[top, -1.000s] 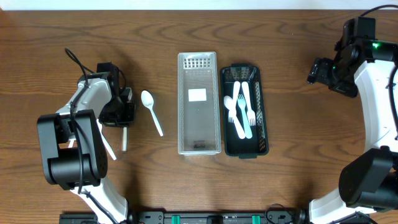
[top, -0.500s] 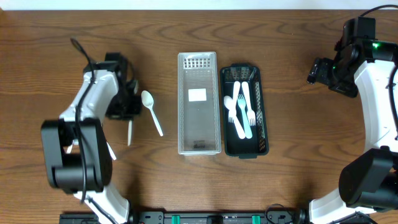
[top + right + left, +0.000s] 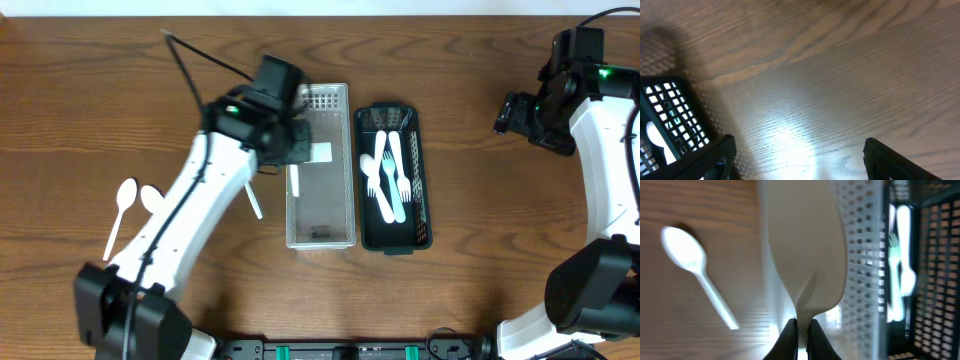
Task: Pack container
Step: 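Carry the spoon with the left gripper into the clear basket and release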
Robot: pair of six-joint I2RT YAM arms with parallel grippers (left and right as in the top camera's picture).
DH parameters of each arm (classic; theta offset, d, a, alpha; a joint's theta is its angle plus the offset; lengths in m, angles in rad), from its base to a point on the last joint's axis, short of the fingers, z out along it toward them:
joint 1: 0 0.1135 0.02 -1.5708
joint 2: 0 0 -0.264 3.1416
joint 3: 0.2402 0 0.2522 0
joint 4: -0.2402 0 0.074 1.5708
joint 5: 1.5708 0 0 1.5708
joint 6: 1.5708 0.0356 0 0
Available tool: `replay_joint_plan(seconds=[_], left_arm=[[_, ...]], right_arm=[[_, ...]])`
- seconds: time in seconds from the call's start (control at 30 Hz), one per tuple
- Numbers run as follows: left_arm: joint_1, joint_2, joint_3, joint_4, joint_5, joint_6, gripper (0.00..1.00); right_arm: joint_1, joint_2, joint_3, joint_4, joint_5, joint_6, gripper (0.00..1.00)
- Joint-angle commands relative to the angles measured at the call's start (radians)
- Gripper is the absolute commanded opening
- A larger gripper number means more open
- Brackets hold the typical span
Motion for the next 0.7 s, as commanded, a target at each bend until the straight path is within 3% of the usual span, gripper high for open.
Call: replay_joint_plan(seconds=[0.0,0.27,0.47,0.67], left_arm=[[-0.048,0.076,-0.001,0.014,0.021,-0.105,0.06],[-0.068,0.219,-0.001,0.014,0.021,-0.096,0.06],[-0.065,0.174,0.038,0.005,0.011,-0.021,0.4],[-0.046,0.07,0.123,-0.075,-0.187,0.049,0.55]], right_arm=[[-0.006,0.006,-0.006,-0.003,-0.001,-0.013,0.85],[-0.006,0.006,-0.006,-0.005,-0.001,-0.013,0.85],[-0.006,0.006,-0.006,-0.007,-0.001,-0.013,0.85],[-0.006,0.006,-0.006,-0.007,-0.001,-0.013,0.85]])
